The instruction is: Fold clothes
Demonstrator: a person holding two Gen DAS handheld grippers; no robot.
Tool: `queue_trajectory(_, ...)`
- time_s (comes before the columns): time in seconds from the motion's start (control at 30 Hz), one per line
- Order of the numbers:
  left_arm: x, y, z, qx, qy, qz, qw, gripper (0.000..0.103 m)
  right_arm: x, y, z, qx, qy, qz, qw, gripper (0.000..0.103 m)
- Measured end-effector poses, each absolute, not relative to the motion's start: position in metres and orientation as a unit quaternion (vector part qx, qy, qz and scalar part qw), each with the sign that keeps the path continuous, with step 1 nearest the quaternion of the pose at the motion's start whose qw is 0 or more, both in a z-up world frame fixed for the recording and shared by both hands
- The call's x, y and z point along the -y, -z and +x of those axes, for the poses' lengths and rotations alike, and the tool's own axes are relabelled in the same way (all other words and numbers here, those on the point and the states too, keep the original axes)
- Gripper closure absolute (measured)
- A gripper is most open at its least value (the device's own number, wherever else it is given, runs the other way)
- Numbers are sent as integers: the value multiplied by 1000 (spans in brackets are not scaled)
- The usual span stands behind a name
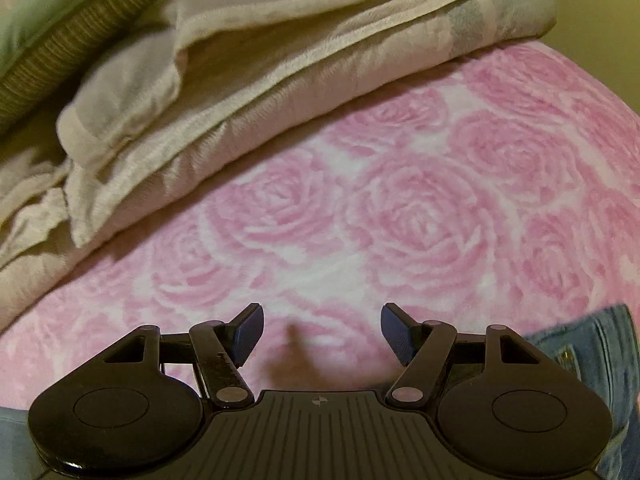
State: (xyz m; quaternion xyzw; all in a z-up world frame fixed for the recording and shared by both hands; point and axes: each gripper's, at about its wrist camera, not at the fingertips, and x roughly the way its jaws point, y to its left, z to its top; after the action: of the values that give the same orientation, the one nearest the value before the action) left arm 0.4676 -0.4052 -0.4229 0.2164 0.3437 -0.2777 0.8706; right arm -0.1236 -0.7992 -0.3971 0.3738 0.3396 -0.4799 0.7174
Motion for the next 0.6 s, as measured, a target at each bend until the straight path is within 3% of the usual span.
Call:
queue_trajectory(0.17, 376, 402, 447, -324, 211, 200, 900, 74, 761, 364, -174, -327, 495, 346, 727, 35)
queue_trajectory(0.43, 321, 394, 346, -467, 285, 112, 830, 75, 657, 335, -321, -316, 547, 382, 675, 34)
queue_trajectory(0.6, 301, 395, 258, -538, 324, 67, 775, 75, 613, 330, -368, -359, 504, 377, 689, 34)
